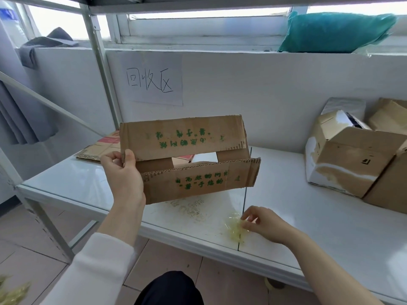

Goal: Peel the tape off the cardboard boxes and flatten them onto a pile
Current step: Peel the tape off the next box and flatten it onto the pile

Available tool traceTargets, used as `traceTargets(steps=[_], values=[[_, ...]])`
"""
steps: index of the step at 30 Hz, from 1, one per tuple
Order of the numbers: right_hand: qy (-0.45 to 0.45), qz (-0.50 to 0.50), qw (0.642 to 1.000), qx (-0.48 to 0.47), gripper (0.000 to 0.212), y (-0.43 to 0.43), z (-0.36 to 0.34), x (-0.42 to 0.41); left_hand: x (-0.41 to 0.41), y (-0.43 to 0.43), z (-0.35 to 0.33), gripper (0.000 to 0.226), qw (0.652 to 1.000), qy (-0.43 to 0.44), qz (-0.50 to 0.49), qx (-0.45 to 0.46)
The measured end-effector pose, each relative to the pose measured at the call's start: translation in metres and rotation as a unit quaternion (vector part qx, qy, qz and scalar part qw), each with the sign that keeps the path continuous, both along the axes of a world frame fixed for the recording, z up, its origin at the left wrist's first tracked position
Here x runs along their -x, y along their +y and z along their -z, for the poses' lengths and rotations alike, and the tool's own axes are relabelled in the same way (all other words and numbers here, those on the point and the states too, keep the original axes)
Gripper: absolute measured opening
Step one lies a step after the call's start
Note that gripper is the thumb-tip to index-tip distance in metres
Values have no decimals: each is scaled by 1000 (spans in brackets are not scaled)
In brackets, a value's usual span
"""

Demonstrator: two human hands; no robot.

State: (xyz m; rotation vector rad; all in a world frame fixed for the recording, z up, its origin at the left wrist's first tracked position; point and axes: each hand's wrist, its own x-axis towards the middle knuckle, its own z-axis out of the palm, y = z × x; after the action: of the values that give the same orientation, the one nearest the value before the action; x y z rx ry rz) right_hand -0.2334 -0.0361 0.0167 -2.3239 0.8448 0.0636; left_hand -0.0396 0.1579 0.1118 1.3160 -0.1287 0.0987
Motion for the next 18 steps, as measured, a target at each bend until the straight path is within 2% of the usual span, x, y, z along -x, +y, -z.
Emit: traceTargets(steps=[2, 4, 5, 6, 8, 9, 11, 13, 15, 18], values=[[-9, 5, 1000, -16, 28, -5, -4, 5, 0, 1, 1, 9, 1000, -1, 3, 3], [-40, 53, 996, -52, 37, -10, -9, 8, 0, 2, 1, 7, 1000, 0, 5, 9], [-70, 87, 993, -41, 38, -12, -14, 9, -1, 2, 2, 12, 1000, -1, 6, 13], [-111, 132, 985, 3, 38, -14, -21, 9, -1, 2, 2, 17, 1000, -2, 6, 17], [-235, 214, 940, 121, 37, -12, -40, 9, -1, 2, 3, 20, 1000, -3, 6, 17], [-305, 220, 909, 180, 39, -7, -53, 6, 0, 2, 3, 19, 1000, -3, 7, 15], [-390, 148, 859, 297, 49, 5, -81, -6, 2, 2, 2, 17, 1000, -5, 12, 13], [-376, 49, 847, 373, 65, 17, -107, -26, 5, 3, 1, 20, 1000, -7, 21, 17], [-289, -31, 867, 405, 80, 25, -125, -50, 7, 4, -1, 21, 999, -9, 35, 20], [-171, -98, 883, 427, 80, 26, -138, -75, 11, 8, -2, 18, 998, -23, 54, 11]])
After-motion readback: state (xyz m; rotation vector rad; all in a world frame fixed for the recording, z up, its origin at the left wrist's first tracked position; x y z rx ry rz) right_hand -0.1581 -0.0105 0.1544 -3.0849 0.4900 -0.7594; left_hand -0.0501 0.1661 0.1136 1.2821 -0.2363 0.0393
